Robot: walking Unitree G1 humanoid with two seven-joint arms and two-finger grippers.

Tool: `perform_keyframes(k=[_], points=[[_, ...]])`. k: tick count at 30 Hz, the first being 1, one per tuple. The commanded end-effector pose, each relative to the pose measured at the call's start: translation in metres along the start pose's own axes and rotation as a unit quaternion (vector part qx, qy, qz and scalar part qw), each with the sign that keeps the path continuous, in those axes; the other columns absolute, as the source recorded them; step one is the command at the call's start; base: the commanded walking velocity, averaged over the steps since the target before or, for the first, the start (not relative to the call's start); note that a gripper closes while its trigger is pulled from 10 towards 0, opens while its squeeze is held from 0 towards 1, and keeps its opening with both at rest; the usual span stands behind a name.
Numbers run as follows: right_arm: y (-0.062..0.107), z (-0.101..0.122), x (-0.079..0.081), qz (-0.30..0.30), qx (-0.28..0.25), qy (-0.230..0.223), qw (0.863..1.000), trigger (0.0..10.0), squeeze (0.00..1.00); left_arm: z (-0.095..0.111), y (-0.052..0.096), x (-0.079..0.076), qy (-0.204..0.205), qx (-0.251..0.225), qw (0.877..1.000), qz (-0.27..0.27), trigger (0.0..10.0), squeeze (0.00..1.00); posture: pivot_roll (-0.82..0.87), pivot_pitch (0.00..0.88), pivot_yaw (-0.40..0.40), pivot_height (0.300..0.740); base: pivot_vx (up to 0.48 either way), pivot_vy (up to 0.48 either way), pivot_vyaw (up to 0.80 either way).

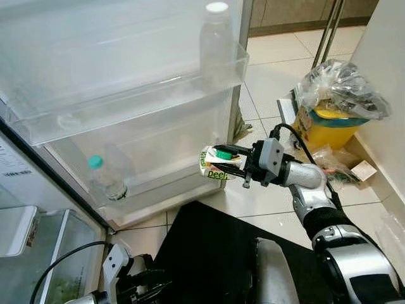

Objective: Restocking fridge

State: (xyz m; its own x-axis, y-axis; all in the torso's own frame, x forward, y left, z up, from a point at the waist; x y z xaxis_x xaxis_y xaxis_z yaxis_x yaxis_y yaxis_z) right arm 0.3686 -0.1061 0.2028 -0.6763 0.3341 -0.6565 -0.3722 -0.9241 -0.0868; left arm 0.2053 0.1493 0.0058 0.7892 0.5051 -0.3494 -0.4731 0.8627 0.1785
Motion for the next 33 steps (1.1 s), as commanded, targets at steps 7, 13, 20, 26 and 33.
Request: perform_keyframes(k=[7, 13, 20, 26, 33], points=[[-0.013, 0.023, -0.018, -0.031, -0.055, 0.022, 0.998, 10.0, 0.0, -0.009, 0.008, -0.001, 0.01, 0.019, 1.0, 0.005, 10.0, 0.0, 0.12, 0.305, 0.061, 0.45, 0.0, 0.0, 0.0], [-0.021, 0.029, -0.023, -0.034, -0.059, 0.032, 0.997, 10.0, 0.0, -0.01, 0.006, -0.002, 0.012, 0.021, 1.0, 0.004, 10.0, 0.0, 0.11, 0.305, 0.057, 0.45, 0.0, 0.0, 0.0], [-0.022, 0.03, -0.028, -0.069, -0.065, 0.034, 0.995, 10.0, 0.0, -0.009, 0.0, -0.003, 0.013, 0.016, 1.0, 0.001, 10.0, 0.0, 0.11, 0.303, 0.054, 0.45, 0.0, 0.0, 0.0], [-0.026, 0.03, -0.024, -0.061, -0.049, 0.071, 0.994, 10.0, 0.0, -0.009, 0.0, -0.005, 0.013, 0.016, 1.0, 0.0, 10.0, 0.0, 0.11, 0.306, 0.053, 0.45, 0.0, 0.0, 0.0], [-0.035, 0.03, -0.014, -0.043, -0.044, 0.114, 0.992, 10.0, 0.0, -0.011, 0.003, -0.006, 0.014, 0.017, 1.0, 0.002, 10.0, 0.0, 0.12, 0.309, 0.05, 0.45, 0.0, 0.0, 0.0]])
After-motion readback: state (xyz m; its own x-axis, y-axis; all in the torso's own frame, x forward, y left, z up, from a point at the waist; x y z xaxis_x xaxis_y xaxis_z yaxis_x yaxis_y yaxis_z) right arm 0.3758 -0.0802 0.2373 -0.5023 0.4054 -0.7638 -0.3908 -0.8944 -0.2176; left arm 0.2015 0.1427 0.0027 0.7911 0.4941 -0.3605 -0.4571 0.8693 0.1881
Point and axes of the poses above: a point about 5 cm out from each wrist's last joint towards the gripper, its own y axis pointing back from the gripper into the wrist, its own z axis along the axis of the wrist's last joint, x = y × z, the point moved 4 cm from there along -y, pointing out of the wrist towards the gripper, and after that the axes turned 3 degrees about y, right-handed, at the moved point
